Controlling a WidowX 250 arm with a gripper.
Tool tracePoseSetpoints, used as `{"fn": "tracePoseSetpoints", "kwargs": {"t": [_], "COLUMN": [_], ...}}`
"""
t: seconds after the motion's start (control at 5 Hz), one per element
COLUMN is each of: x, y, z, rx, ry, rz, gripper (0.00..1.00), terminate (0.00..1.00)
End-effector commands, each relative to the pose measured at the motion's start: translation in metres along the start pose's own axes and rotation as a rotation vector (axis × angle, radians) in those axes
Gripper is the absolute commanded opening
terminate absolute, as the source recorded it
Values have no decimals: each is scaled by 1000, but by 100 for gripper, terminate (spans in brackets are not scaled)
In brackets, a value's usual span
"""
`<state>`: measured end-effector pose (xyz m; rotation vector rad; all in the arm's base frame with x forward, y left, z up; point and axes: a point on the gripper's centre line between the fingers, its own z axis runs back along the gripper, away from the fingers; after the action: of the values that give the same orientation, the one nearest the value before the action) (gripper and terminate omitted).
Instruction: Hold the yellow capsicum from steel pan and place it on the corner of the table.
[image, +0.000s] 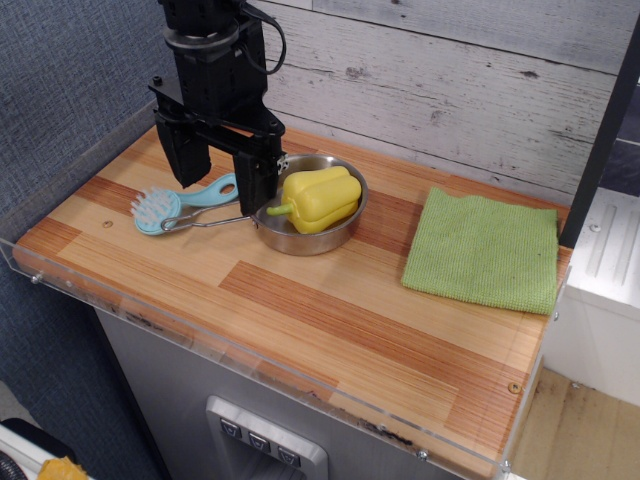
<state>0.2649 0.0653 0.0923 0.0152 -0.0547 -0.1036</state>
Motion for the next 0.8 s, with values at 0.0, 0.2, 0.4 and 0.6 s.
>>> {"fn": "tracePoseSetpoints", "kwargs": {"t": [0.0,0.2,0.4,0.6], "x": [0,13,25,34], "y": [0,1,1,1], "z": [0,-3,-10,-7], "rx": [0,4,8,16], "ry": [0,-10,15,-13], "rz": [0,-2,-18,-34], "gripper": [100,100,100,100], "terminate": [0,0,0,0]}}
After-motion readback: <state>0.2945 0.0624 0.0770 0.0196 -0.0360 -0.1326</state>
